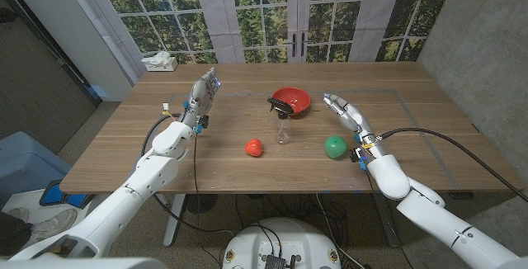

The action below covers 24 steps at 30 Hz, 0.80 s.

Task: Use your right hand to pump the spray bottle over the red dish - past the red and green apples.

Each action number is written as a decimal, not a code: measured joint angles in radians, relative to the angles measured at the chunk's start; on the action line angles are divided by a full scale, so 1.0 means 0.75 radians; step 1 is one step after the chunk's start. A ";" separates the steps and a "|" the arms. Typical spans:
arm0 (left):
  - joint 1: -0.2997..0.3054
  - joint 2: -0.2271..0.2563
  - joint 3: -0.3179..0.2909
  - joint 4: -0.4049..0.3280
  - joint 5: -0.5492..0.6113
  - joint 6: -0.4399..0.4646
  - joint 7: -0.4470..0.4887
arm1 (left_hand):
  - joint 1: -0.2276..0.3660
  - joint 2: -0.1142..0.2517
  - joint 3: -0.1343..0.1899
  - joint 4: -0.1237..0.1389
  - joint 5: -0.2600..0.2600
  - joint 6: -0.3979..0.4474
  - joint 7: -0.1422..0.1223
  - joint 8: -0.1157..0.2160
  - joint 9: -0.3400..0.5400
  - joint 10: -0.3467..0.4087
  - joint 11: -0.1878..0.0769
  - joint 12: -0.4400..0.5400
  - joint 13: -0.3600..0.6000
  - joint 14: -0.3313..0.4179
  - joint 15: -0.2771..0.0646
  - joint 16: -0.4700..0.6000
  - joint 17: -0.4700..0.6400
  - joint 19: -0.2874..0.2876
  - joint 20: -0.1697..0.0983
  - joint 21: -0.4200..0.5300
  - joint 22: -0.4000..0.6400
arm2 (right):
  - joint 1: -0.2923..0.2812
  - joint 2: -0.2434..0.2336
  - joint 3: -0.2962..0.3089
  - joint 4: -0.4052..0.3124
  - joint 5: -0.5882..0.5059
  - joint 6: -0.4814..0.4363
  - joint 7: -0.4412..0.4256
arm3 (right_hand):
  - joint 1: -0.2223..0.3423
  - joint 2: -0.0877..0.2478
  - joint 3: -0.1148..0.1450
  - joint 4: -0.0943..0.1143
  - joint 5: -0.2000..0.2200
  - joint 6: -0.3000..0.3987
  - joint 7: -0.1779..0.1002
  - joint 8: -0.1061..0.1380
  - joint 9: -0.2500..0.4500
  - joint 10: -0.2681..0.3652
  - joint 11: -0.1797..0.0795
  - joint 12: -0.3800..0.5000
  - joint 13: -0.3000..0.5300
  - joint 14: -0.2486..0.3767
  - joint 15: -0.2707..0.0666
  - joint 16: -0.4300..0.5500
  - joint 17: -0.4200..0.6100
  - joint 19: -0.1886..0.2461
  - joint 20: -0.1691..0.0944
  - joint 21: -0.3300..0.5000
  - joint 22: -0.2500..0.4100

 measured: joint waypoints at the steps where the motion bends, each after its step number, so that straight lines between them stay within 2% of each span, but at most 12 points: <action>1: 0.001 0.001 -0.001 0.000 -0.001 -0.001 -0.001 | 0.000 0.000 0.000 0.000 0.000 0.000 0.000 0.000 0.000 0.000 0.000 0.000 0.000 0.000 0.000 0.000 0.000 0.000 0.000 -0.003 0.000 | -0.002 -0.001 -0.001 -0.004 -0.007 -0.003 -0.003 | 0.000 0.000 0.000 0.000 0.000 0.000 0.000 0.000 0.000 0.000 0.000 0.000 0.000 0.000 0.000 0.000 0.000 0.000 0.000 -0.004 0.000; 8: 0.007 0.004 -0.002 -0.005 -0.003 -0.003 -0.004 | 0.000 0.000 0.000 0.000 0.000 0.000 0.000 0.000 0.000 0.000 0.000 0.000 0.000 0.000 0.000 0.000 0.000 0.000 0.000 -0.003 0.000 | -0.015 -0.006 -0.010 -0.027 -0.060 -0.024 -0.025 | 0.000 0.000 -0.006 -0.006 0.000 0.000 0.000 0.000 0.000 0.000 0.000 0.000 0.000 -0.005 0.005 0.000 -0.006 0.000 0.000 -0.005 0.000; 12: 0.010 0.006 -0.004 -0.009 -0.004 -0.005 -0.005 | 0.000 0.000 0.000 0.000 0.000 0.000 0.000 0.000 0.000 0.000 0.000 0.000 0.000 0.000 0.000 0.000 0.000 0.000 0.000 -0.008 0.000 | -0.025 -0.011 -0.016 -0.042 -0.096 -0.038 -0.037 | 0.000 -0.001 -0.004 -0.019 0.000 0.000 0.000 0.000 0.000 0.000 0.000 0.000 0.000 -0.005 0.005 0.000 -0.006 0.000 0.000 -0.005 0.000; 21: 0.018 0.009 -0.006 -0.016 -0.005 -0.009 -0.008 | 0.000 0.000 0.000 0.000 0.000 0.000 0.000 0.000 0.000 0.000 0.000 0.000 0.000 0.000 0.000 0.000 0.000 0.000 0.000 -0.008 0.000 | -0.045 -0.025 -0.026 -0.076 -0.147 -0.069 -0.050 | -0.011 -0.011 -0.004 -0.018 0.000 -0.005 0.005 0.000 0.000 0.000 0.000 0.000 -0.001 -0.005 0.005 0.000 -0.011 0.000 0.000 -0.015 0.000; 24: 0.021 0.010 -0.006 -0.018 -0.006 -0.010 -0.008 | 0.000 0.000 0.000 0.000 0.000 0.000 0.000 0.000 0.000 0.000 0.000 0.000 0.000 0.000 0.000 0.000 0.000 0.000 0.000 -0.013 0.000 | -0.052 -0.029 -0.031 -0.088 -0.163 -0.081 -0.056 | -0.011 -0.011 -0.005 -0.029 0.000 -0.005 0.005 0.000 0.000 0.000 0.000 0.000 -0.006 -0.005 0.005 0.000 -0.012 0.000 0.000 -0.015 0.000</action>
